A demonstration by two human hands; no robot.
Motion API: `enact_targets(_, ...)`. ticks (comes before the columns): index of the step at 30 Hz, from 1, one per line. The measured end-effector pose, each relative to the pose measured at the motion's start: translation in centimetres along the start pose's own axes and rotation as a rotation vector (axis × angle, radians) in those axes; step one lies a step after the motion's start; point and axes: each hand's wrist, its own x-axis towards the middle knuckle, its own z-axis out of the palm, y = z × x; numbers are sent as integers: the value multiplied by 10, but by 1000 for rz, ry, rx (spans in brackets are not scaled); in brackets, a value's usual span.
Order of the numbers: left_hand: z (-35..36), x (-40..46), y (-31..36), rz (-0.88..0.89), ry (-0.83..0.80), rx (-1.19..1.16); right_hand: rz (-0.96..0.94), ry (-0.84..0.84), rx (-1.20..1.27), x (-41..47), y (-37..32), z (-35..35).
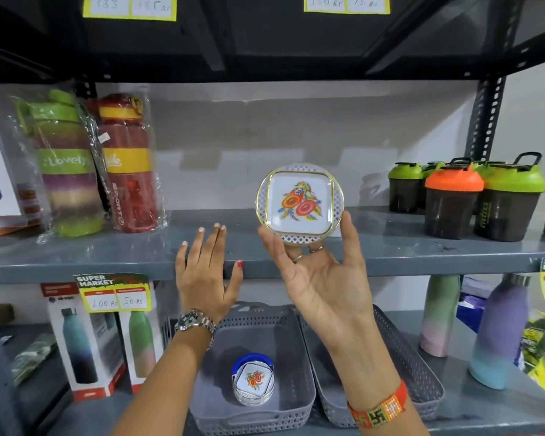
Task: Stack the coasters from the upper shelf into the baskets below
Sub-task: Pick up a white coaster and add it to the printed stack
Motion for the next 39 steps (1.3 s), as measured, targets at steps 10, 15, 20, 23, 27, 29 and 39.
enact_targets(10,3,-1,-3,43,44,19,196,218,-245,-24,13,-102)
enact_targets(15,5,-4,-3,40,86,7,305,627,-449,-20,20,-154)
enact_targets(20,10,-4,-4,50,119,22,359,822,-618,-2,36,-206)
enact_targets(23,13,-4,-5,53,134,31,352,901,-690,12,50,-231)
enact_targets(27,14,-3,-6,55,140,39,408,952,-671,28,63,-255)
enact_targets(29,14,-4,-6,57,140,37,450,957,-702,33,69,-264)
enact_targets(39,17,-4,-6,52,171,52,505,1042,-704,42,73,-278)
